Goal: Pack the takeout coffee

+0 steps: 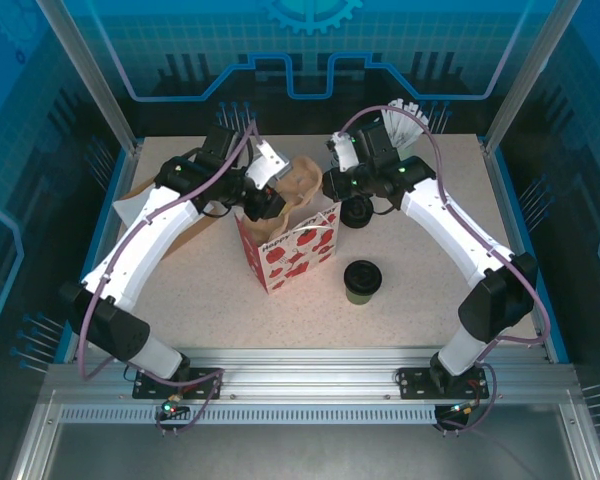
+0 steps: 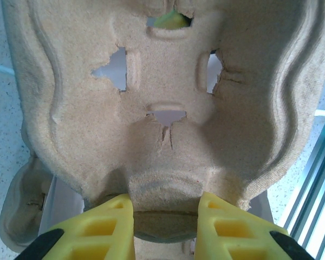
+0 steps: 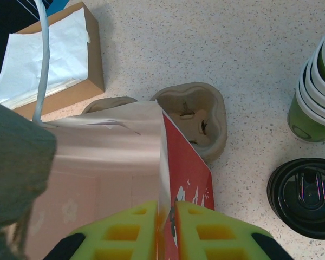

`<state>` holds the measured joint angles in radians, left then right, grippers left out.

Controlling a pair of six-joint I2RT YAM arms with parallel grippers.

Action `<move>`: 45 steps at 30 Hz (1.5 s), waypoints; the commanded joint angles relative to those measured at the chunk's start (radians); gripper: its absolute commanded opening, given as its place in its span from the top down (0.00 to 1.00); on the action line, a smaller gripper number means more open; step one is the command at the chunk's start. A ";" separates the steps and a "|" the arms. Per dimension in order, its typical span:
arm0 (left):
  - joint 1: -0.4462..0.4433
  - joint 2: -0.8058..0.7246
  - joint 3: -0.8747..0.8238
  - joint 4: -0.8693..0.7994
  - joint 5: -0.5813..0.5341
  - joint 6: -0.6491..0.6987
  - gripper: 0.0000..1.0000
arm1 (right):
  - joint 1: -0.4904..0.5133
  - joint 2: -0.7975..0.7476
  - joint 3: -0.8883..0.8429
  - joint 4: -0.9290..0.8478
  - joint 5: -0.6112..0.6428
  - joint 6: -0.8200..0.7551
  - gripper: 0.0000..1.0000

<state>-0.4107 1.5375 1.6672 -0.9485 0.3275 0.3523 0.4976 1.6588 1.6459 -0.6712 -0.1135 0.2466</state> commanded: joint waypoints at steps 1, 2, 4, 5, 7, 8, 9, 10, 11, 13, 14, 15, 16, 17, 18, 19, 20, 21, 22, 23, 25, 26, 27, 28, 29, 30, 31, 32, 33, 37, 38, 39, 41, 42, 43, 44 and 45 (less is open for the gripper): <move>-0.012 0.010 0.033 -0.046 -0.029 0.033 0.74 | -0.016 -0.028 0.006 0.013 -0.019 0.013 0.83; -0.015 0.014 0.038 -0.052 -0.035 0.036 0.74 | -0.018 -0.029 0.005 0.013 -0.021 0.013 0.83; -0.019 0.024 0.047 -0.064 -0.047 0.042 0.74 | -0.022 -0.028 0.004 0.012 -0.024 0.013 0.83; -0.020 0.030 0.051 -0.072 -0.054 0.044 0.74 | -0.026 -0.030 0.003 0.012 -0.026 0.012 0.83; -0.022 0.039 0.059 -0.082 -0.065 0.048 0.74 | -0.032 -0.031 -0.001 0.013 -0.033 0.013 0.82; -0.024 0.043 0.061 -0.088 -0.074 0.050 0.74 | -0.036 -0.033 -0.005 0.017 -0.040 0.014 0.82; -0.026 0.048 0.063 -0.094 -0.079 0.053 0.74 | -0.040 -0.034 -0.008 0.019 -0.048 0.015 0.82; -0.028 0.052 0.065 -0.099 -0.083 0.053 0.74 | -0.043 -0.034 -0.009 0.021 -0.057 0.017 0.82; -0.030 0.056 0.069 -0.104 -0.088 0.054 0.74 | -0.046 -0.035 -0.009 0.021 -0.064 0.017 0.82; -0.033 0.067 0.077 -0.112 -0.097 0.054 0.74 | -0.049 -0.034 -0.009 0.022 -0.070 0.017 0.82; -0.036 0.072 0.082 -0.119 -0.101 0.056 0.74 | -0.050 -0.033 -0.009 0.022 -0.072 0.017 0.82; -0.039 0.077 0.088 -0.122 -0.106 0.058 0.74 | -0.052 -0.033 -0.009 0.022 -0.072 0.017 0.82; -0.042 0.083 0.095 -0.128 -0.113 0.060 0.74 | -0.053 -0.033 -0.009 0.020 -0.074 0.017 0.82; -0.045 0.089 0.101 -0.136 -0.121 0.061 0.74 | -0.054 -0.034 -0.010 0.021 -0.076 0.017 0.82; -0.047 0.095 0.106 -0.140 -0.129 0.062 0.75 | -0.055 -0.033 -0.011 0.020 -0.078 0.016 0.82; -0.050 0.101 0.112 -0.146 -0.135 0.065 0.75 | -0.056 -0.033 -0.011 0.020 -0.080 0.016 0.83; -0.053 0.106 0.113 -0.153 -0.141 0.067 0.75 | -0.057 -0.033 -0.011 0.021 -0.081 0.015 0.83; -0.055 0.109 0.115 -0.157 -0.147 0.069 0.74 | -0.058 -0.033 -0.010 0.021 -0.081 0.014 0.83; -0.056 0.113 0.117 -0.161 -0.154 0.070 0.74 | -0.058 -0.032 -0.009 0.019 -0.081 0.014 0.83; -0.059 0.117 0.118 -0.165 -0.160 0.071 0.74 | -0.058 -0.031 -0.009 0.019 -0.083 0.013 0.83; -0.060 0.125 0.122 -0.173 -0.176 0.073 0.75 | -0.059 -0.031 -0.009 0.019 -0.084 0.013 0.83; -0.062 0.129 0.124 -0.177 -0.180 0.073 0.75 | -0.059 -0.031 -0.011 0.018 -0.086 0.013 0.83; -0.062 0.131 0.126 -0.180 -0.182 0.074 0.75 | -0.060 -0.030 -0.010 0.019 -0.086 0.013 0.83; -0.065 0.132 0.129 -0.182 -0.185 0.073 0.75 | -0.060 -0.030 -0.010 0.018 -0.086 0.011 0.84; -0.063 0.133 0.130 -0.182 -0.185 0.074 0.75 | -0.060 -0.030 -0.011 0.019 -0.087 0.010 0.84; -0.066 0.133 0.132 -0.183 -0.185 0.076 0.75 | -0.061 -0.030 -0.011 0.018 -0.089 0.010 0.84; -0.067 0.134 0.135 -0.184 -0.188 0.077 0.75 | -0.060 -0.030 -0.012 0.019 -0.090 0.008 0.84; -0.068 0.137 0.141 -0.189 -0.193 0.079 0.75 | -0.060 -0.030 -0.012 0.018 -0.093 0.007 0.84; -0.067 0.141 0.146 -0.195 -0.197 0.079 0.75 | -0.060 -0.030 -0.012 0.018 -0.092 0.005 0.84; -0.068 0.151 0.157 -0.210 -0.204 0.082 0.75 | -0.061 -0.031 -0.015 0.018 -0.093 0.002 0.84; -0.071 0.151 0.159 -0.211 -0.205 0.083 0.75 | -0.060 -0.031 -0.015 0.019 -0.094 0.002 0.84; -0.071 0.153 0.160 -0.213 -0.207 0.083 0.75 | -0.060 -0.031 -0.014 0.018 -0.095 0.001 0.84; -0.072 0.156 0.164 -0.221 -0.208 0.088 0.75 | -0.060 -0.031 -0.013 0.019 -0.096 0.000 0.84; -0.073 0.159 0.168 -0.224 -0.209 0.091 0.75 | -0.060 -0.032 -0.012 0.019 -0.094 0.000 0.84; -0.075 0.163 0.174 -0.232 -0.212 0.094 0.75 | -0.060 -0.031 -0.011 0.019 -0.094 0.000 0.84; -0.074 0.168 0.180 -0.239 -0.215 0.097 0.74 | -0.060 -0.030 -0.009 0.018 -0.094 0.000 0.84; -0.076 0.172 0.186 -0.245 -0.219 0.099 0.75 | -0.060 -0.029 -0.008 0.018 -0.094 0.000 0.84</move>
<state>-0.4793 1.6890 1.8130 -1.1351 0.1307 0.4259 0.4503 1.6531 1.6436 -0.6628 -0.1955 0.2539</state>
